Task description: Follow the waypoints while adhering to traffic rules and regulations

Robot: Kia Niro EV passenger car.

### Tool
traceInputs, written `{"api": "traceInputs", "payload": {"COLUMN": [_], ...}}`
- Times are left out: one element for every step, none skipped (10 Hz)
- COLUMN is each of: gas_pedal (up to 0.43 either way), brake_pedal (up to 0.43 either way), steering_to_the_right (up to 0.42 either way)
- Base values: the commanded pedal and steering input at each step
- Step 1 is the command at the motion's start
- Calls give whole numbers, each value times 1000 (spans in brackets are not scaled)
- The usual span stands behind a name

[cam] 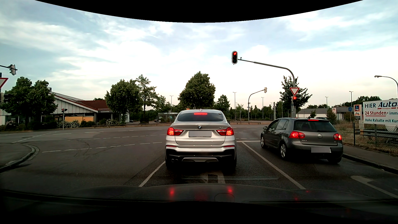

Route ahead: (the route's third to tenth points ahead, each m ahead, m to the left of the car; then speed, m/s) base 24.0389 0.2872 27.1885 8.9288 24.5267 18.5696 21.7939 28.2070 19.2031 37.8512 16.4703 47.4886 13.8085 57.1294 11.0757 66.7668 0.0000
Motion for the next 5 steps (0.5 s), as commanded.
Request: {"api": "traceInputs", "payload": {"gas_pedal": [0, 0, 0, 0, 0], "brake_pedal": [250, 250, 250, 250, 250], "steering_to_the_right": [-15, -14, -14, -14, -15]}}
